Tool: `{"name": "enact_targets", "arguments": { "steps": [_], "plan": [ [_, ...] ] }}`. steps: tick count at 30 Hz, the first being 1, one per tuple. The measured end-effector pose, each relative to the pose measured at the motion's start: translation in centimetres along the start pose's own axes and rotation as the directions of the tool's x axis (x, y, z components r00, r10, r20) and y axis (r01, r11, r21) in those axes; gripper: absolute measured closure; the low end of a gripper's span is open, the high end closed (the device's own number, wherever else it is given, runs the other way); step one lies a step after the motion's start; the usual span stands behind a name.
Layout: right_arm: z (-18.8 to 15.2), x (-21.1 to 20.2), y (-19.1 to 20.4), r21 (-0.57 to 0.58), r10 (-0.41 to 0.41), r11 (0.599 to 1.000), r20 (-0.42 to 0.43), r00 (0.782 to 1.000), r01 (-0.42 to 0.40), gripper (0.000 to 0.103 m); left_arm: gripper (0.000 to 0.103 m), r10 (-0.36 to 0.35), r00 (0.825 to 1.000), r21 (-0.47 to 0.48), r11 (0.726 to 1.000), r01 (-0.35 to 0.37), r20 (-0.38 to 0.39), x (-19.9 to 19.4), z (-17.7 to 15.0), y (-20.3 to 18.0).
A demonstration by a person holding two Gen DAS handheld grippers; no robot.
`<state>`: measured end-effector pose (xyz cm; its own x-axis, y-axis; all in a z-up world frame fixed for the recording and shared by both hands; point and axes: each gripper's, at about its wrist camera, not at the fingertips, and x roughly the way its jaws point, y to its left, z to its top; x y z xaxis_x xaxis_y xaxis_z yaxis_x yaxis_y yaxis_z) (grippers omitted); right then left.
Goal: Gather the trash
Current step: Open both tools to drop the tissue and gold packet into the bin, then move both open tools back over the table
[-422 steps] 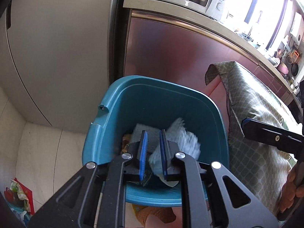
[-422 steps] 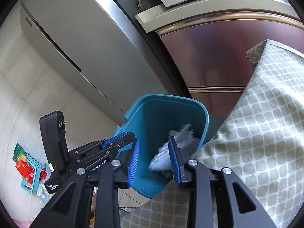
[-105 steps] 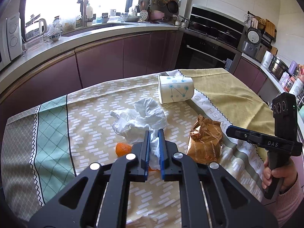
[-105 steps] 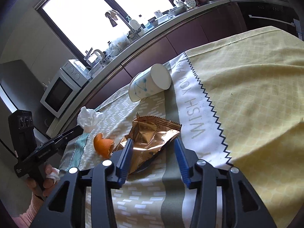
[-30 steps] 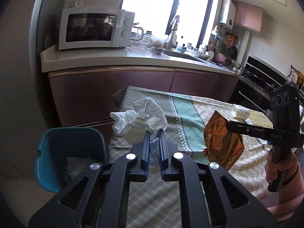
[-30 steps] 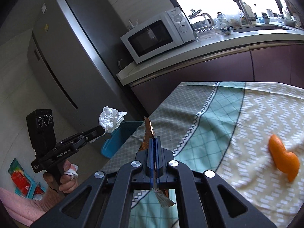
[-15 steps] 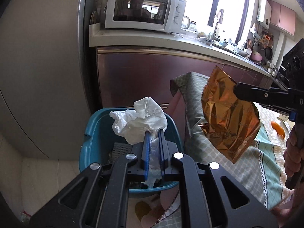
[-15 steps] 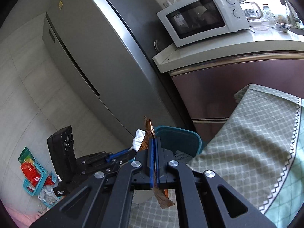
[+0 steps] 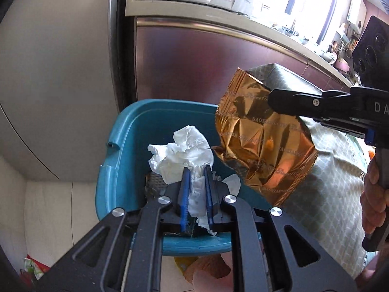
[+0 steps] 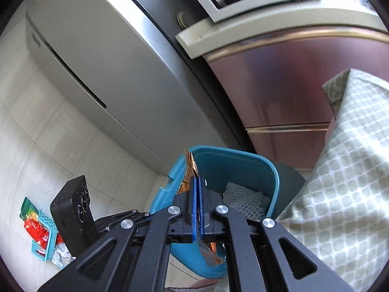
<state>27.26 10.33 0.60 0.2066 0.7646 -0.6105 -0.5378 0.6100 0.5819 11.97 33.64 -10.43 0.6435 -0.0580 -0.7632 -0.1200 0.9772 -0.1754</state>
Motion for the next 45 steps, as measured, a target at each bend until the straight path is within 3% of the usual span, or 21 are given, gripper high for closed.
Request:
{"name": "enact_targets", "arguments": {
  "steps": [13,25,30,37,45],
  "plan": [
    [-1.0,0.9,-2.0,0.039,-0.046,0.998,-0.026,0.999,0.047,0.084,0.079,0.015,1.0,-0.029,0.999,-0.015,0.006,1.0,-0.1,-0.4],
    [-2.7,-2.4,-2.2,-0.003,-0.02,1.0,-0.007,1.0,0.02,0.083,0.077,-0.006,0.999,-0.014,1.0,0.007,0.04,-1.0,-0.5,-2.7],
    [-4.2,-6.1,-1.9,-0.05,-0.013,0.999,0.045,0.999,0.015,0.076,0.075,-0.043,0.995,0.015,0.999,0.041,0.085,-3.0,-0.2,-4.7],
    [-6.8,-13.9,-3.7,-0.064,-0.071,0.995,0.165,0.984,0.082,0.073,0.07,-0.161,0.977,0.112,0.983,0.146,0.142,-5.8,0.3,-10.5],
    [-10.4,-23.0,-8.4,0.048,-0.21,0.978,0.275,0.938,0.205,0.069,0.066,-0.325,0.94,0.251,0.923,0.292,0.099,-6.2,0.1,-20.6]
  ]
}}
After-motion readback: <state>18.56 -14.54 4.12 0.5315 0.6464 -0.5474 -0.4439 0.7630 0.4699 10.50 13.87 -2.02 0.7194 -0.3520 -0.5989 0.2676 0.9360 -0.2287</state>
